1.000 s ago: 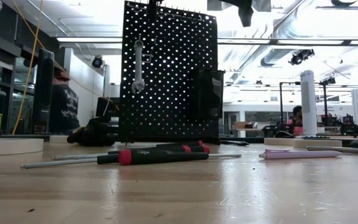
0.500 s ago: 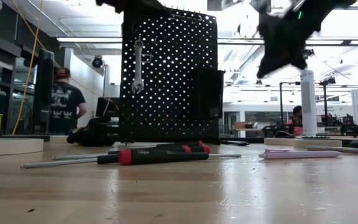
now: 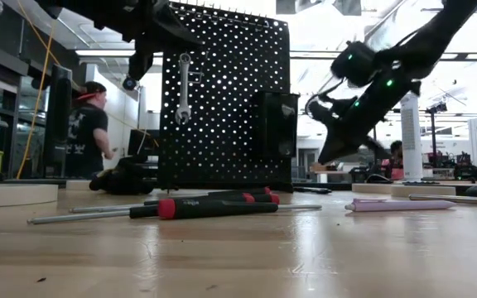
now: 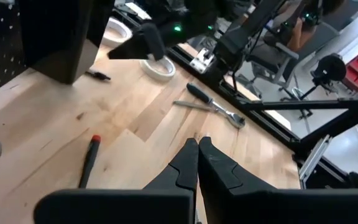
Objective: Hang tools onto peg board
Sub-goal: Put the black pen into the black bin on the peg board
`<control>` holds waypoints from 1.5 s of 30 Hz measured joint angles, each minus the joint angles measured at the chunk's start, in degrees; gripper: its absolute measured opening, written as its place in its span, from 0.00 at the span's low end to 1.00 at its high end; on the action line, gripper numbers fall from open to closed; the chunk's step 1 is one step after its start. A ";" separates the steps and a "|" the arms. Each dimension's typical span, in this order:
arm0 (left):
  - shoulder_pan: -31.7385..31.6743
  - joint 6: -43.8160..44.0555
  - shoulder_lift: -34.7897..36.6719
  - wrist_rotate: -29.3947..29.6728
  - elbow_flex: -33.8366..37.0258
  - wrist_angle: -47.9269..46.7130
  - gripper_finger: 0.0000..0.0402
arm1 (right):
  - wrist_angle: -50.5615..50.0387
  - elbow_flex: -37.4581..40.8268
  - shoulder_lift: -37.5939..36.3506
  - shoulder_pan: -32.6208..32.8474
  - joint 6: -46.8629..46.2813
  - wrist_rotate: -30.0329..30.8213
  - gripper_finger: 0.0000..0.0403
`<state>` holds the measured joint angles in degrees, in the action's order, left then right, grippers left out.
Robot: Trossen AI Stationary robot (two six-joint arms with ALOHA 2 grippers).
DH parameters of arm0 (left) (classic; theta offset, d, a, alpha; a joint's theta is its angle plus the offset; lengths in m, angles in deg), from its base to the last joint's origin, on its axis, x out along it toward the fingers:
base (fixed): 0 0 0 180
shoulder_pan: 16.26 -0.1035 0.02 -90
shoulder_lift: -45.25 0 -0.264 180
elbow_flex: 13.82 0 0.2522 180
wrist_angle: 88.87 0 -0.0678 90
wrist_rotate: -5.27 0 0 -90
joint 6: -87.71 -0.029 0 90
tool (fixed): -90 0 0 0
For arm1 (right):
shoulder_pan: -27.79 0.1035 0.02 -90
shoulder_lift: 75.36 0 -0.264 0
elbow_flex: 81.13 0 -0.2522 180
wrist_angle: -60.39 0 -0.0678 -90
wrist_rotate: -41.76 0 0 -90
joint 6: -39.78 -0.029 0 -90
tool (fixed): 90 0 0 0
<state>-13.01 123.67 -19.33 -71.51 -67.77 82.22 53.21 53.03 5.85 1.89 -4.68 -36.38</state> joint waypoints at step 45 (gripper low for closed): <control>0.59 -0.15 -0.02 3.08 -0.04 -2.79 0.00 | -0.07 -7.13 17.45 -3.71 13.18 -2.36 0.00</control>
<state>-12.42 123.52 -19.35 -68.43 -67.81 79.43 53.14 45.90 23.31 -1.82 8.50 -38.74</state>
